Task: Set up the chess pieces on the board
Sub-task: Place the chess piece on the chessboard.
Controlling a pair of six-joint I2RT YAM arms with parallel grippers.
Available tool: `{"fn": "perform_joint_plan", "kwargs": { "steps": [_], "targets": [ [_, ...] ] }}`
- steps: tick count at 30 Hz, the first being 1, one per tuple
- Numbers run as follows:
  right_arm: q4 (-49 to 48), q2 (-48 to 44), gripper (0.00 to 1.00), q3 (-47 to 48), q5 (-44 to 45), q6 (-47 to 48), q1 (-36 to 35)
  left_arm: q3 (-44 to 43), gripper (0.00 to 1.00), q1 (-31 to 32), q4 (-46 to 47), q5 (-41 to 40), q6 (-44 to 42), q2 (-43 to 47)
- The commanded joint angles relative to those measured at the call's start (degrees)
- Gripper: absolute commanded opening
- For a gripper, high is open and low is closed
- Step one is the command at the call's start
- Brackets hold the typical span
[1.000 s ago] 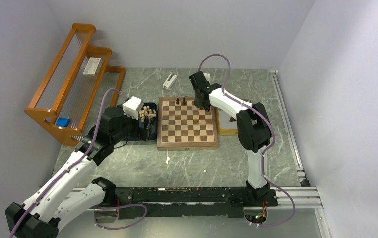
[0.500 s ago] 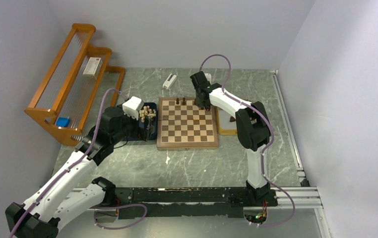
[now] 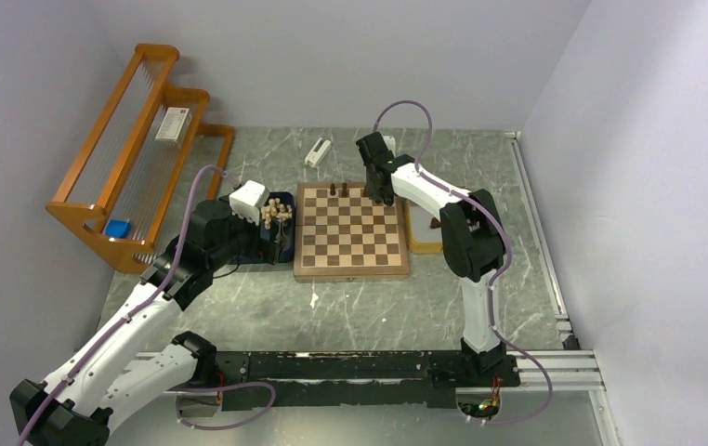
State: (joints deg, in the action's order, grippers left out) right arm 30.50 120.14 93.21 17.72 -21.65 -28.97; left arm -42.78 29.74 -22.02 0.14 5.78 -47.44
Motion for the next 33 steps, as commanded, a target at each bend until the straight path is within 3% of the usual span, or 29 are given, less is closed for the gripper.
{"fn": "perform_joint_plan", "kwargs": {
  "steps": [1,21,33],
  "targets": [
    [0.68,2.03,0.18,1.27,-0.13,-0.54,0.4,-0.19,0.98,0.26,1.81,-0.05,-0.07,0.16],
    [1.93,0.34,0.32,3.3,-1.36,-0.03,0.41,-0.16,0.98,0.24,1.81,-0.05,-0.13,0.2],
    [-0.36,-6.56,0.33,-0.1,-1.32,0.66,0.92,-0.11,0.98,0.24,1.97,-0.05,-0.24,0.12]
  ]
}}
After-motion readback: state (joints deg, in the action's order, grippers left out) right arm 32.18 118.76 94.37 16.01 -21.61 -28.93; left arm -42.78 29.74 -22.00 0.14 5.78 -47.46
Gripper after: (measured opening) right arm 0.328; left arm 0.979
